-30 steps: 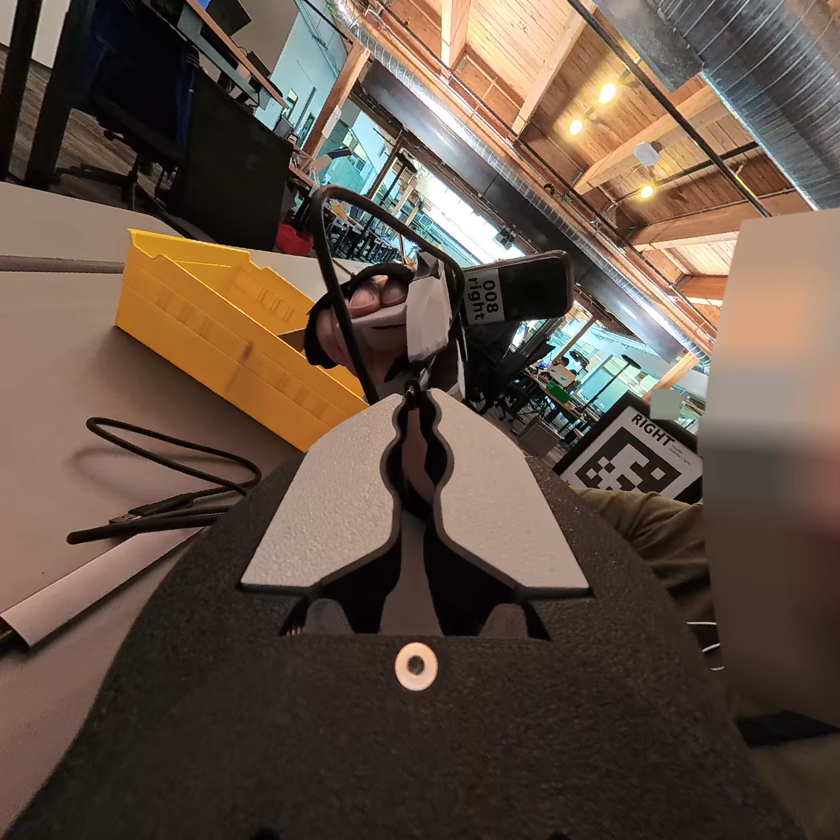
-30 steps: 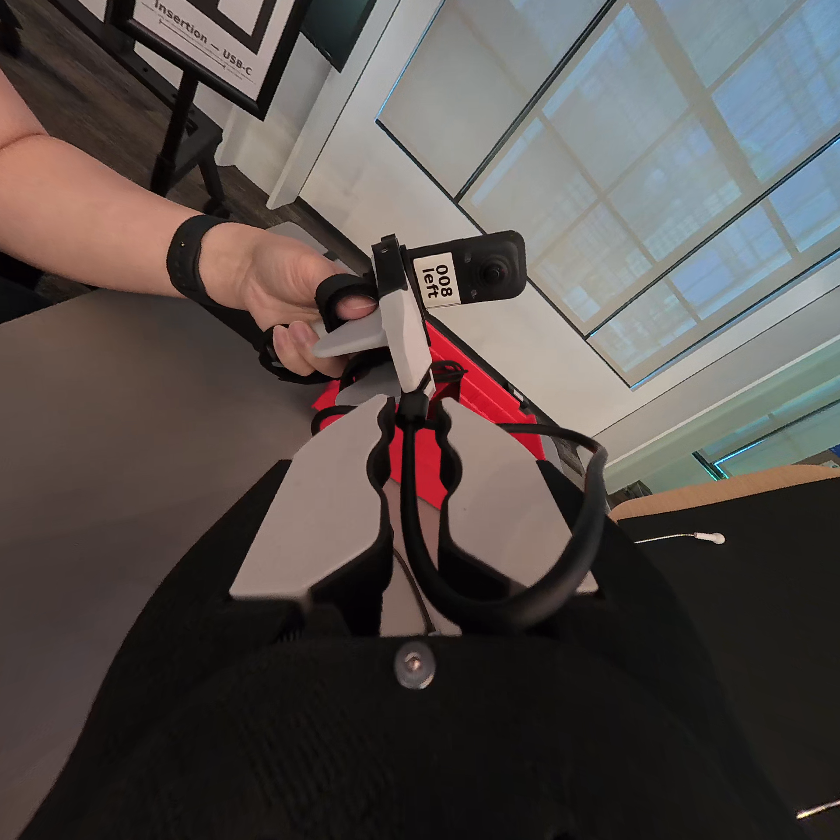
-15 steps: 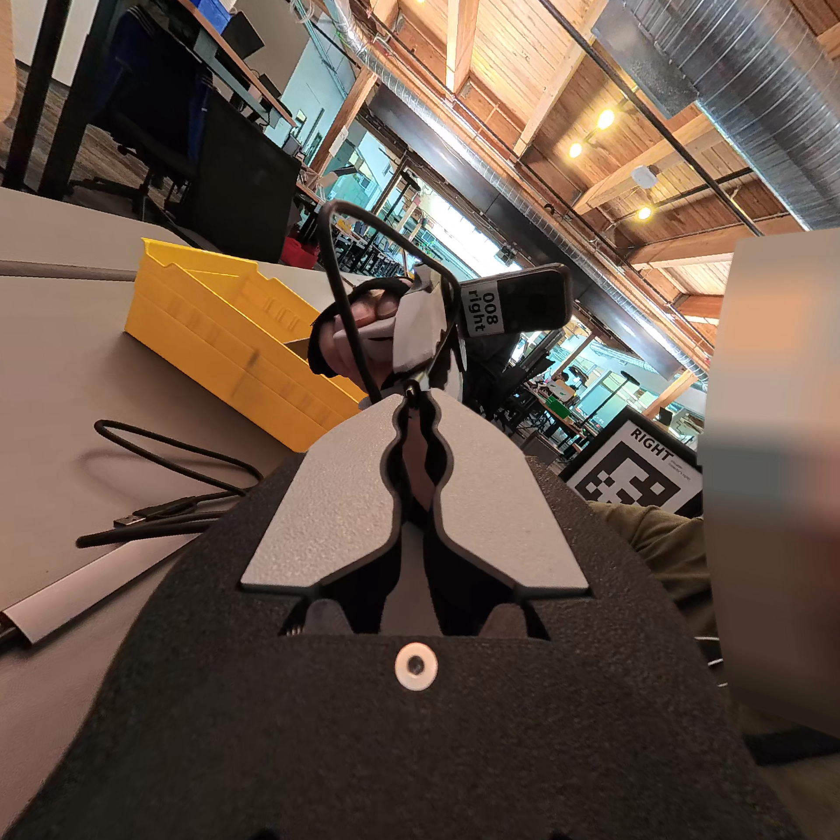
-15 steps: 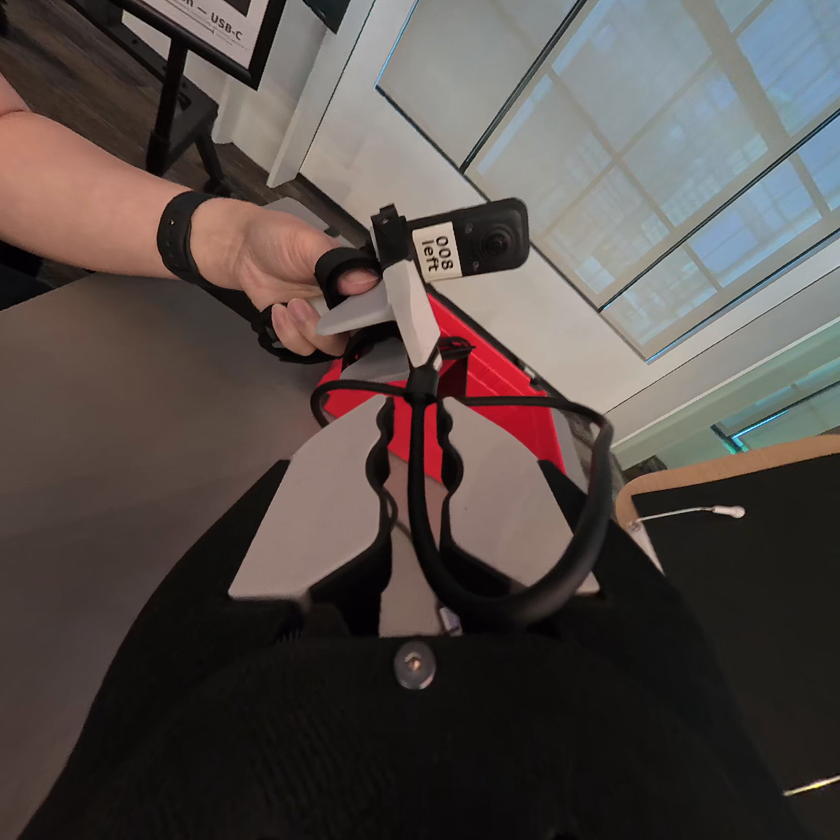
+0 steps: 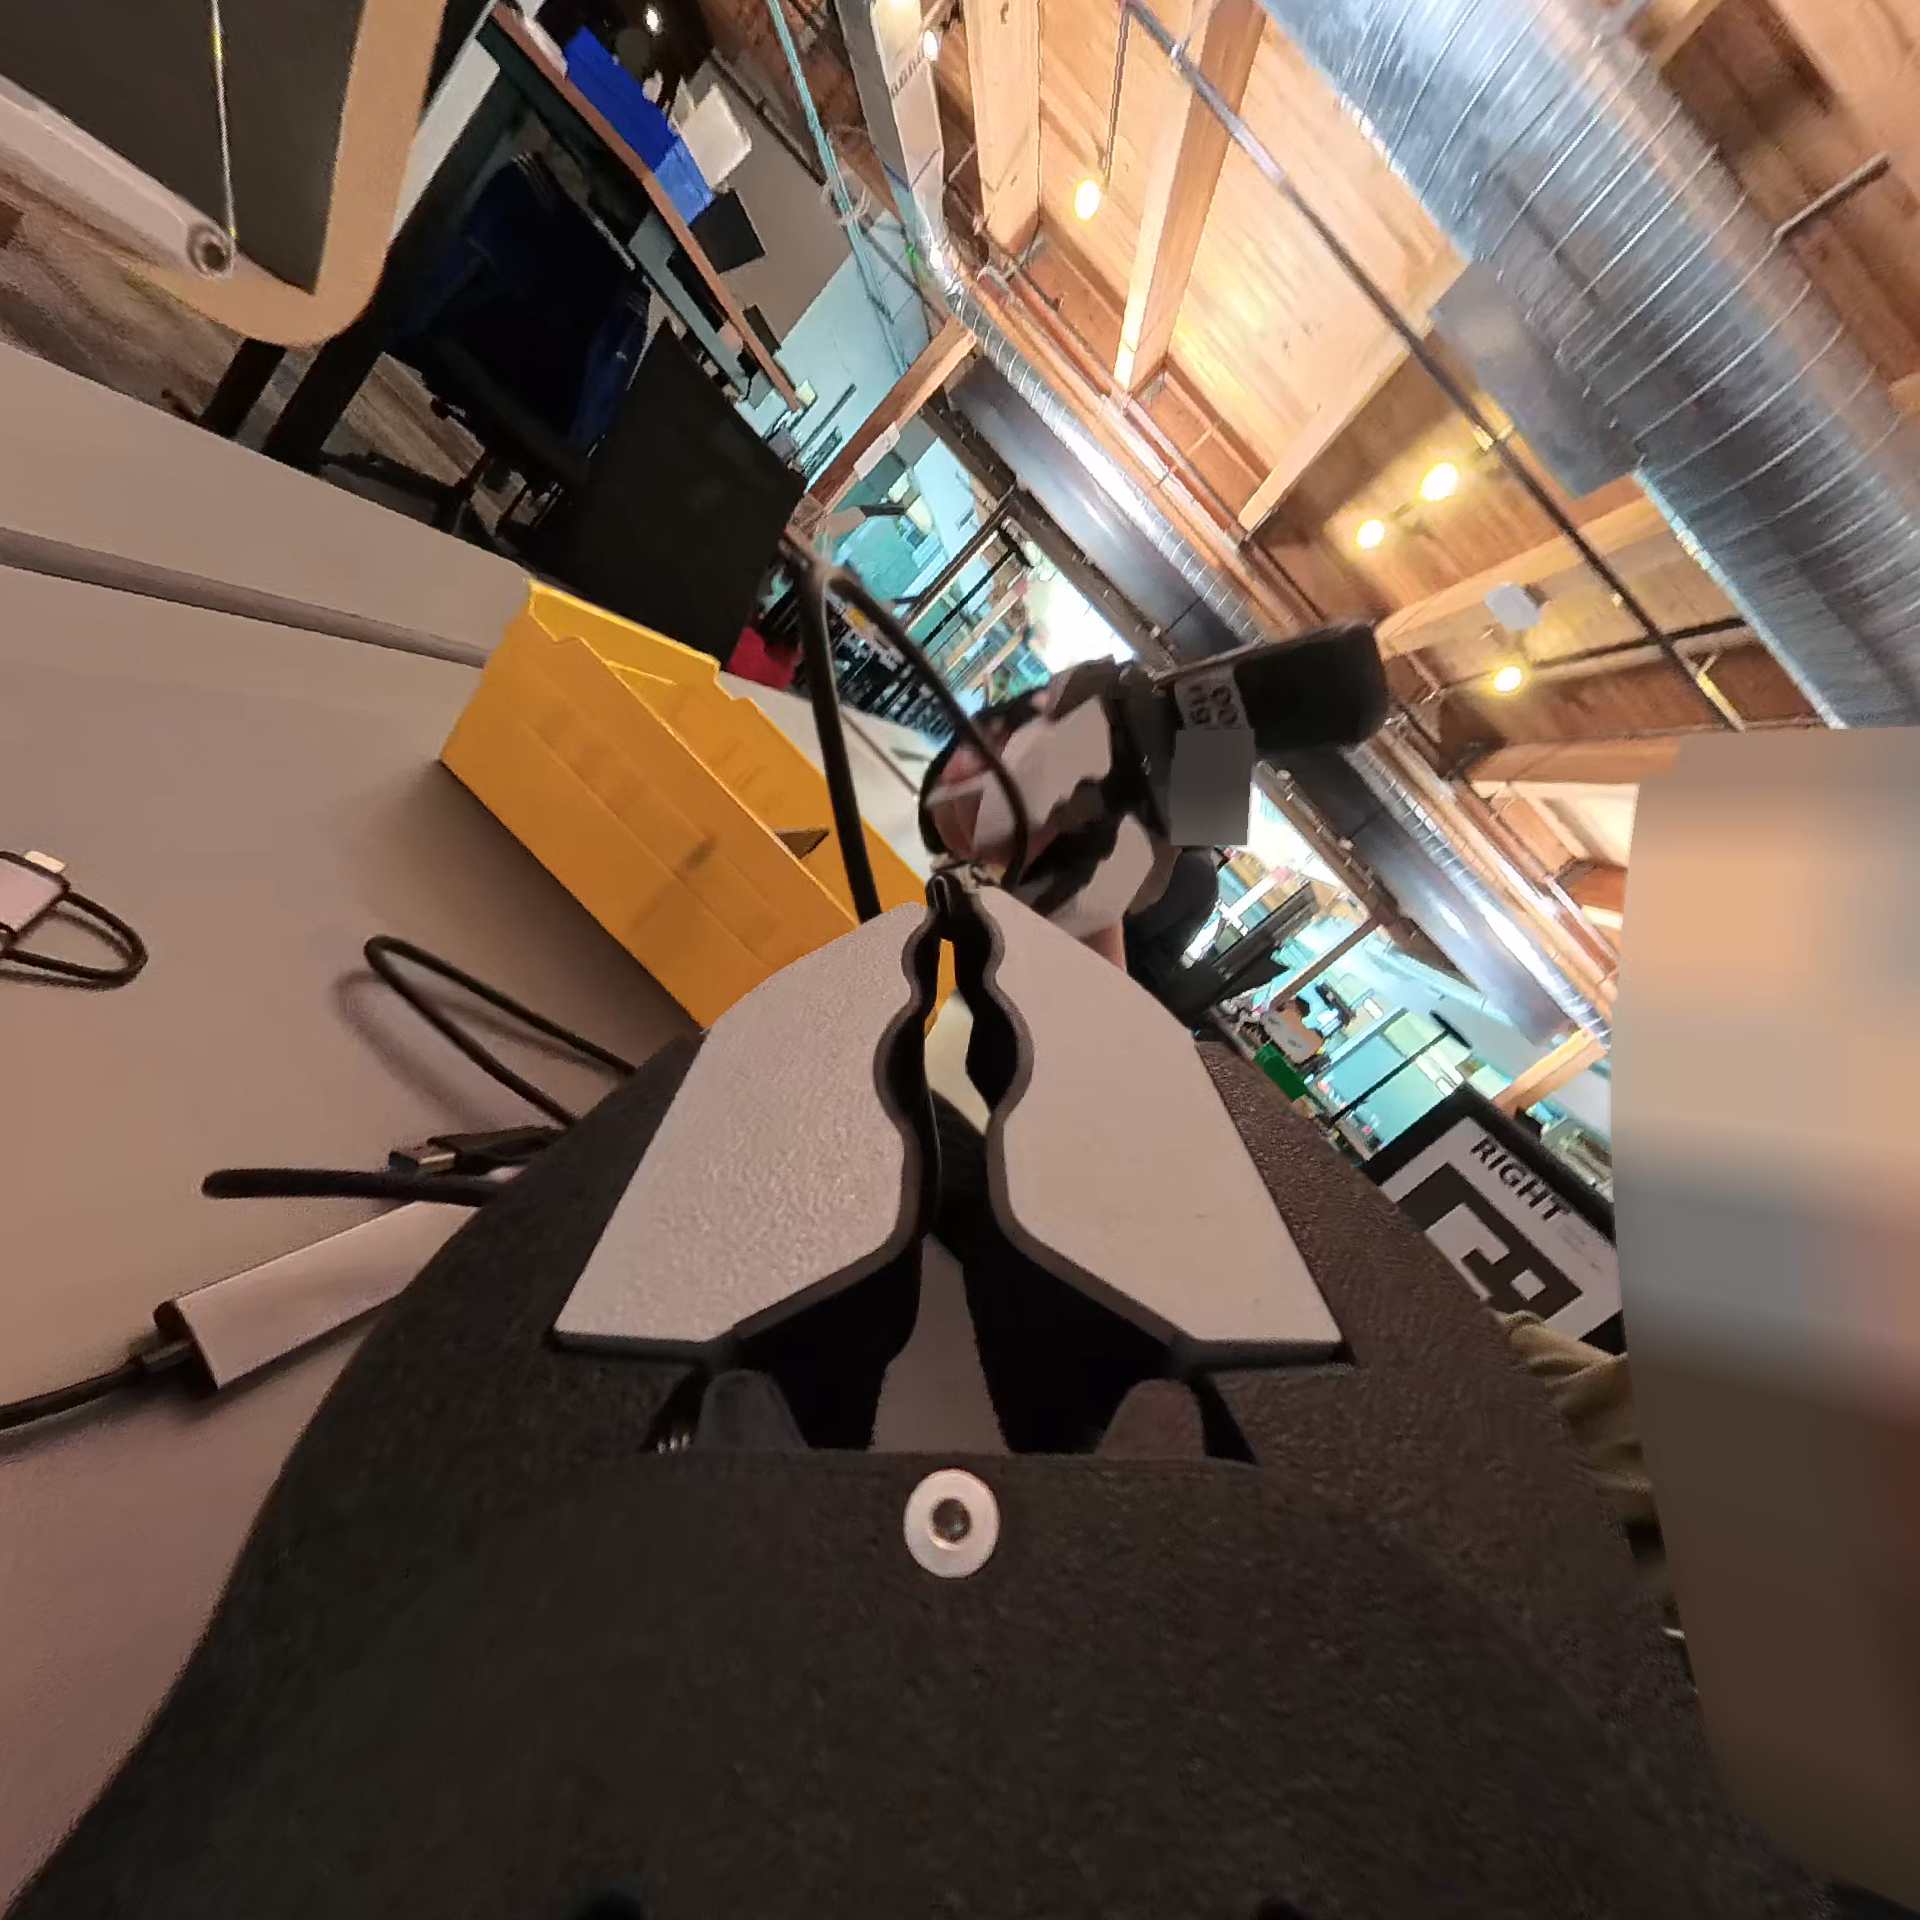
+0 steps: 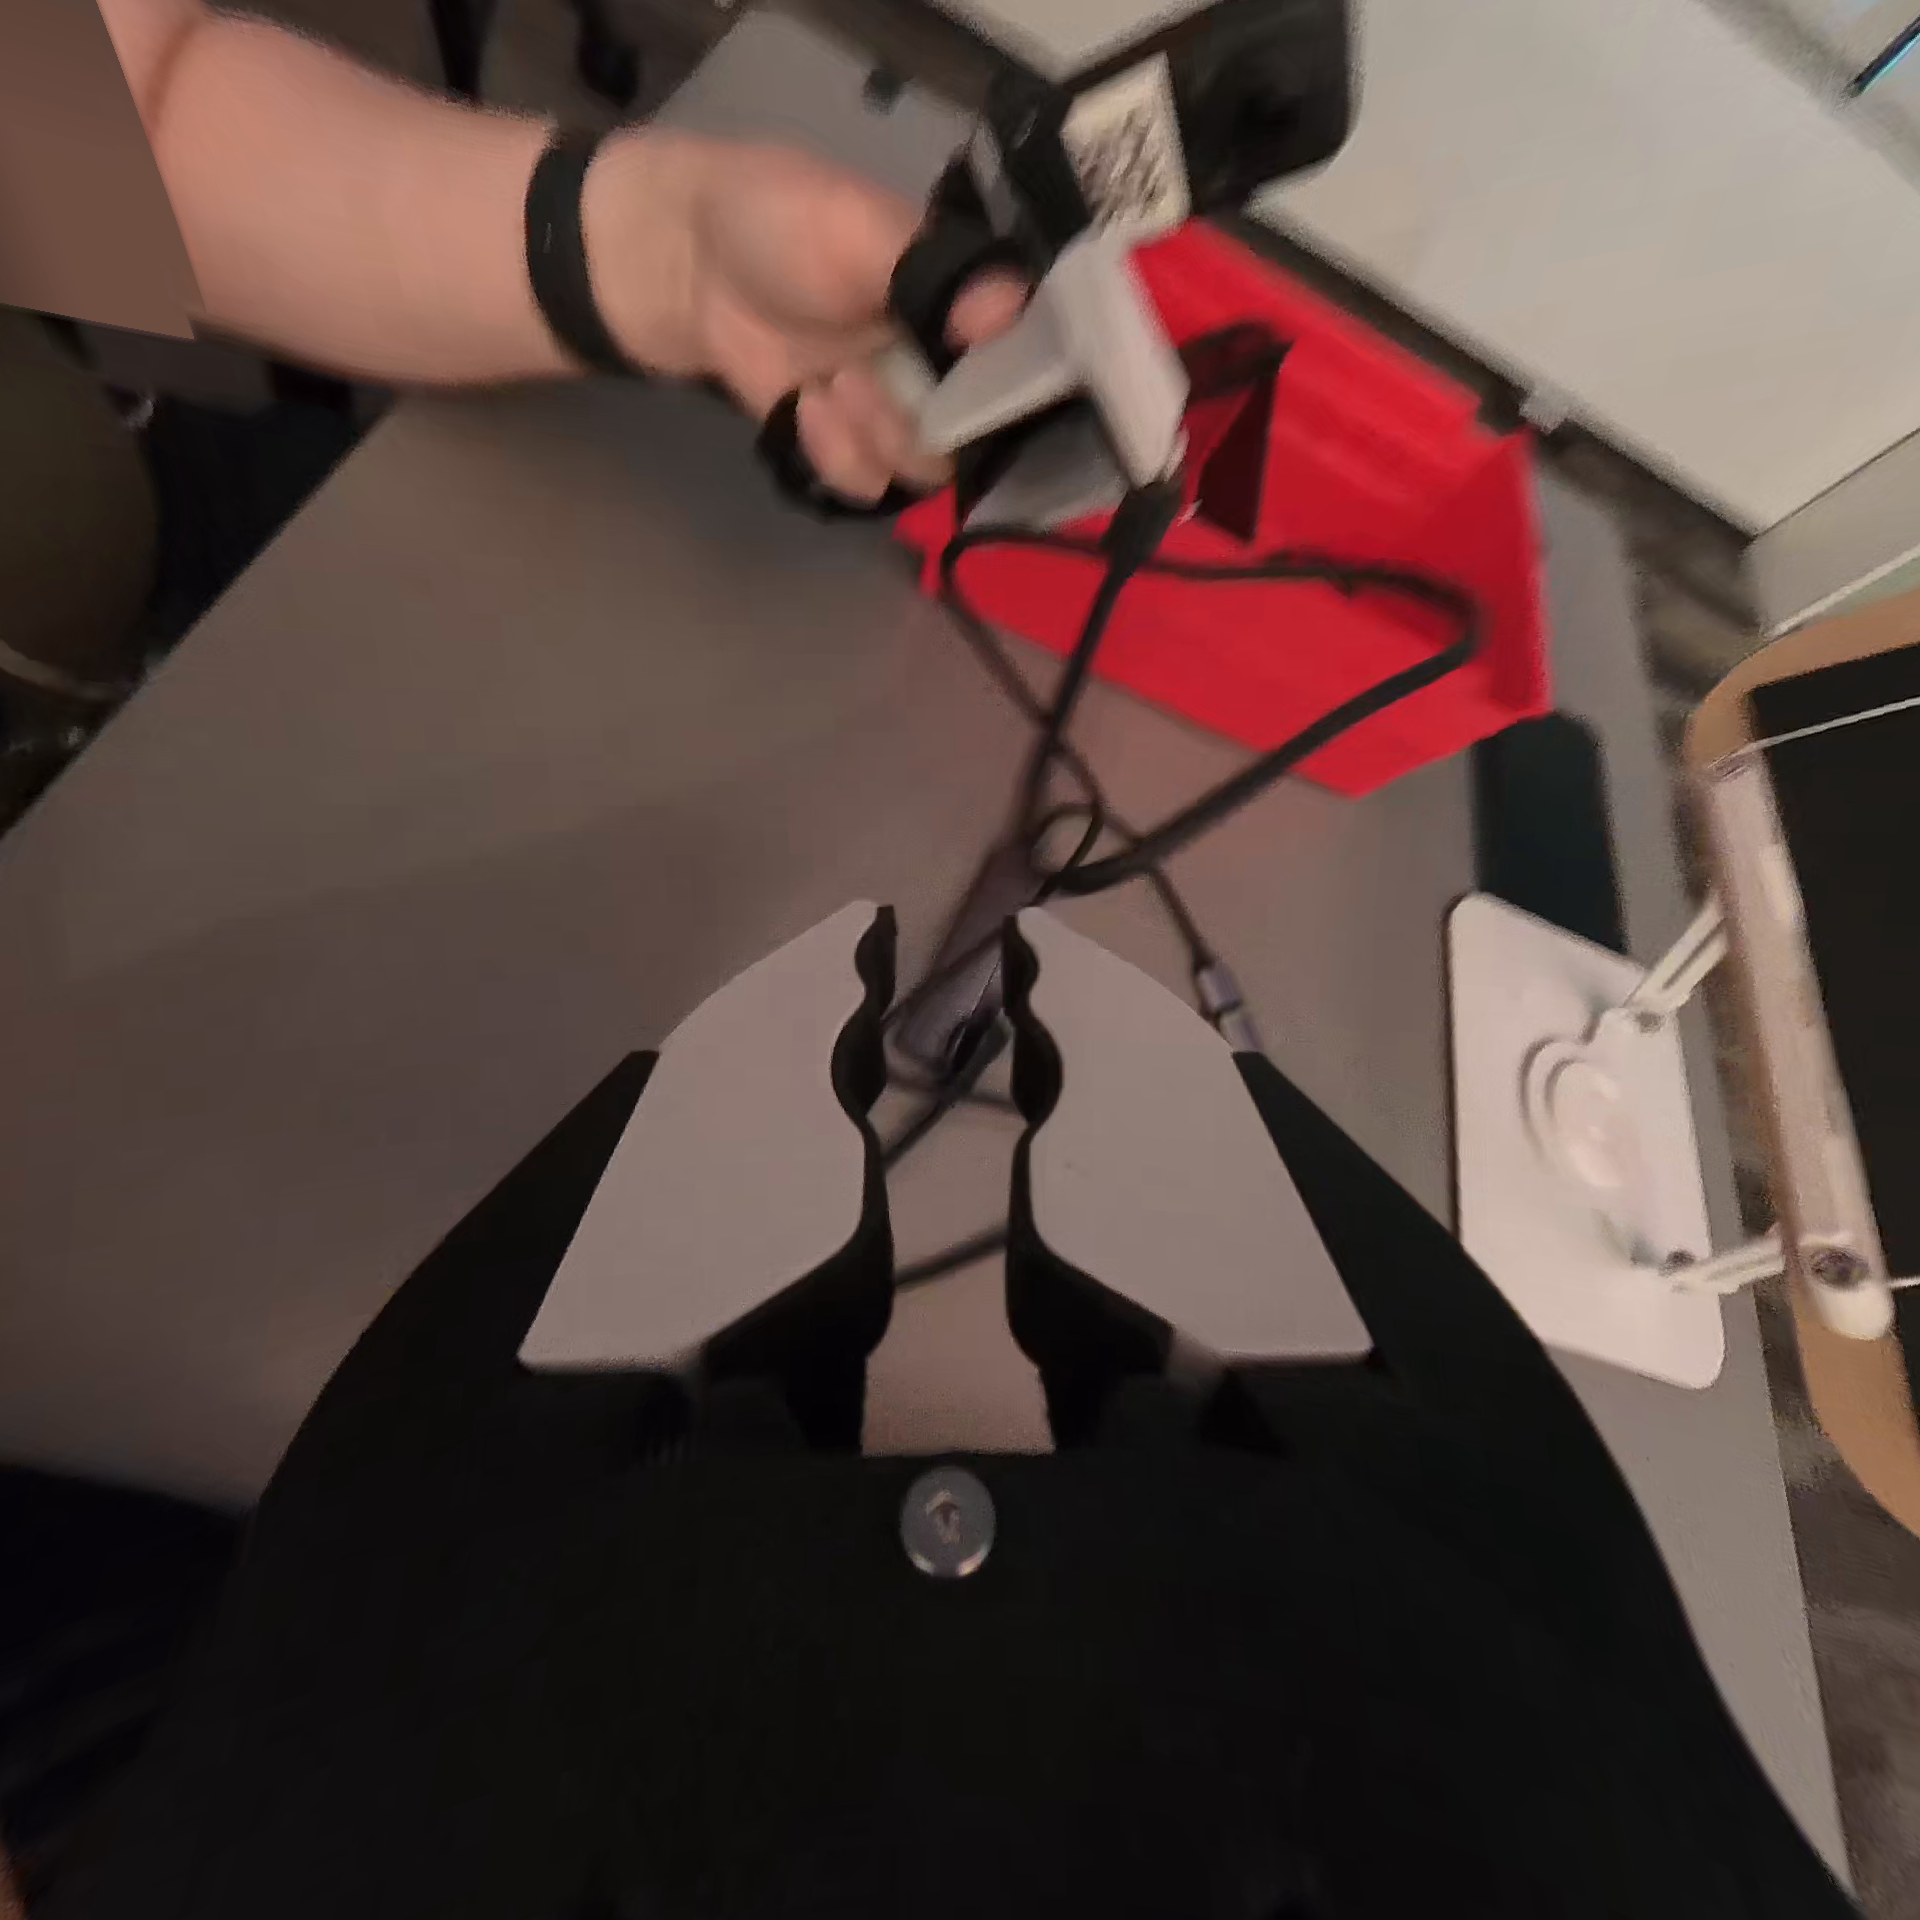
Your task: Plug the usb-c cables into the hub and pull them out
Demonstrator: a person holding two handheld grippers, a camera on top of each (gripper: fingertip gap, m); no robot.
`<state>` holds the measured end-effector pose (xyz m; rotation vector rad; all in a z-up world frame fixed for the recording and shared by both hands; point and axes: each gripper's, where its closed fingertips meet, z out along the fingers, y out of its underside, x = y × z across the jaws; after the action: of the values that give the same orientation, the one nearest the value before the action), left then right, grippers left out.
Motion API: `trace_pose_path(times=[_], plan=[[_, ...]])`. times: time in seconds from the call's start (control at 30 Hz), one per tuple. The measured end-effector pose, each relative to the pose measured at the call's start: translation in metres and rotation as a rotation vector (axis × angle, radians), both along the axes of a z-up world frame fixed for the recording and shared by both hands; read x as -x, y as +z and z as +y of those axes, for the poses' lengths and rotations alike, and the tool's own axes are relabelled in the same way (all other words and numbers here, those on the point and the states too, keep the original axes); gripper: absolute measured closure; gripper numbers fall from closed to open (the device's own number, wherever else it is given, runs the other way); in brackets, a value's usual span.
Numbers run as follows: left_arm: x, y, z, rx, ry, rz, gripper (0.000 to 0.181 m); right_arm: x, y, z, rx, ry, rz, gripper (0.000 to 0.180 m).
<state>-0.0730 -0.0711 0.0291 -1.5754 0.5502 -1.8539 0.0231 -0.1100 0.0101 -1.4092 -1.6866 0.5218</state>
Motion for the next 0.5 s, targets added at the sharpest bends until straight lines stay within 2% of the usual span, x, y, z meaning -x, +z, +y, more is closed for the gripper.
trace_pose_path(times=[0.17, 0.27, 0.4, 0.5], plan=[[0.003, 0.015, -0.002, 0.028, -0.025, -0.074, 0.178, 0.002, -0.026, 0.006, 0.091, -0.019, -0.078, 0.161], [0.001, 0.026, -0.006, 0.039, -0.055, -0.115, 0.179, 0.028, -0.034, 0.023, 0.027, -0.019, -0.047, 0.158], [-0.006, 0.031, -0.013, 0.016, -0.065, -0.097, 0.179, 0.063, -0.004, 0.037, -0.176, -0.035, 0.159, 0.158], [-0.008, 0.032, -0.015, 0.008, -0.065, -0.093, 0.179, 0.071, 0.027, 0.029, -0.257, -0.014, 0.353, 0.158]])
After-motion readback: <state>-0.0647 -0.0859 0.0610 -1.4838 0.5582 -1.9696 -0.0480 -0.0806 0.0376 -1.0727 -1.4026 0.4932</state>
